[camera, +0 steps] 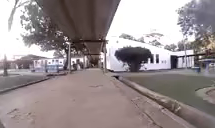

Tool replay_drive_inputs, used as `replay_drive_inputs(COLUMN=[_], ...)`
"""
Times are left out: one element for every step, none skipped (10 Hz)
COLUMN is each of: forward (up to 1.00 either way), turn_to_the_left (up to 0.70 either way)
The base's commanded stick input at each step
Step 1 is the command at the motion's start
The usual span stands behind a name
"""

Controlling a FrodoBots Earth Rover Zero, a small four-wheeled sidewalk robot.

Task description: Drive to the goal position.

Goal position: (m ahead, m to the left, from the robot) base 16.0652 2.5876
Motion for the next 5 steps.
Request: replay_drive_inputs(forward=[0.70,0.70,0.70,0.70,0.70], turn_to_the_left=[0.05,0.01,0.00,0.00,0.00])
